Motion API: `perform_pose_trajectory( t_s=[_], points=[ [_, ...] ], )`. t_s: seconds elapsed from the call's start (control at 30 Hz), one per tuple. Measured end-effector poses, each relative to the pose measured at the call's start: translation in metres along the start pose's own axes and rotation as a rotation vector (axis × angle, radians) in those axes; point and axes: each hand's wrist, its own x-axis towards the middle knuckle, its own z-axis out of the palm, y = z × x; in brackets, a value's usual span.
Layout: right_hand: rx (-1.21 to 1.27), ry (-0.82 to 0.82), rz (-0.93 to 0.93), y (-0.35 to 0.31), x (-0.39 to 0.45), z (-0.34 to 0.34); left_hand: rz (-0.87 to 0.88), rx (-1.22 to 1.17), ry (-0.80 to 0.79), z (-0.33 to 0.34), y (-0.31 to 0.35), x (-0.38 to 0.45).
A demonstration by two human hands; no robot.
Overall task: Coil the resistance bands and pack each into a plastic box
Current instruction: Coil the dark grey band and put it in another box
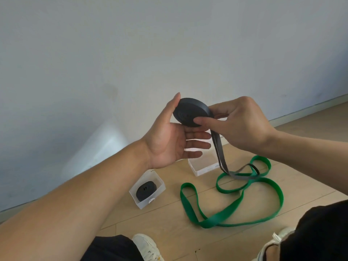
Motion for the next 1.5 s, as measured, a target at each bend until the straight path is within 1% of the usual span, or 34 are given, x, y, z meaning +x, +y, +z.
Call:
perform_pose_trajectory(
  t_s=[0.03,0.07,0.1,0.13,0.17,0.23,0.27,0.33,0.4,0.53,0.6,0.67,0.8,0.9,1.0,1.1,1.17,1.23,1.33,1.43,1.5],
  points=[
    [-0.048,0.007,0.007,0.001,0.001,-0.002,-0.023,0.056,0.083,-0.002,0.002,0.0],
    [-0.115,0.006,0.01,0.003,0.001,-0.004,-0.018,0.125,0.203,-0.004,0.004,0.0],
    [-0.188,-0.007,0.009,0.005,0.002,-0.005,0.027,0.209,0.331,-0.004,0.004,-0.001],
    [-0.249,-0.026,0.008,0.005,0.002,-0.005,0.091,0.307,0.421,-0.002,0.003,-0.001],
    [-0.286,-0.041,0.009,0.004,0.001,-0.005,0.147,0.408,0.453,0.002,0.002,-0.003],
    [-0.321,-0.044,-0.019,0.003,0.0,-0.004,0.195,0.555,0.427,0.013,-0.001,-0.004],
    [-0.33,-0.029,-0.056,0.002,-0.001,-0.001,0.204,0.593,0.428,0.017,-0.004,-0.004],
    [-0.297,0.016,-0.11,0.002,-0.002,0.002,0.226,0.593,0.463,0.019,-0.007,-0.001],
    [-0.205,0.051,-0.124,0.002,-0.001,0.004,0.218,0.499,0.442,0.015,-0.006,0.001],
    [-0.07,0.009,-0.151,-0.004,0.0,0.007,0.134,0.163,0.258,0.011,-0.006,0.0],
    [0.005,0.007,-0.123,-0.004,0.001,0.008,0.132,0.044,0.207,0.013,-0.005,0.001],
    [0.026,0.022,-0.11,-0.005,0.002,0.008,0.141,-0.007,0.192,0.016,-0.006,0.002],
    [-0.088,0.03,-0.091,-0.009,0.002,0.009,0.129,0.008,0.155,0.017,-0.007,0.002],
    [-0.2,0.023,-0.042,-0.008,0.002,0.006,0.102,0.092,0.17,0.018,-0.004,-0.001],
    [-0.255,0.01,-0.053,-0.01,-0.001,0.005,0.153,0.223,0.268,0.023,-0.007,-0.002],
    [-0.162,0.002,-0.082,-0.012,-0.002,0.008,0.208,0.226,0.348,0.027,-0.009,-0.001],
    [-0.043,-0.008,-0.082,-0.012,-0.002,0.006,0.215,0.157,0.331,0.029,-0.006,-0.003],
    [0.042,-0.03,-0.073,-0.011,-0.001,0.004,0.186,0.047,0.287,0.029,-0.003,-0.003],
    [0.099,-0.05,-0.038,-0.009,0.0,0.004,0.135,-0.072,0.228,0.028,-0.001,-0.003],
    [0.11,-0.034,-0.021,-0.007,0.001,0.006,0.051,-0.102,0.156,0.023,-0.003,-0.003],
    [0.057,-0.027,-0.005,-0.005,0.002,0.003,-0.024,-0.076,0.113,0.02,-0.001,-0.005]
  ],
)
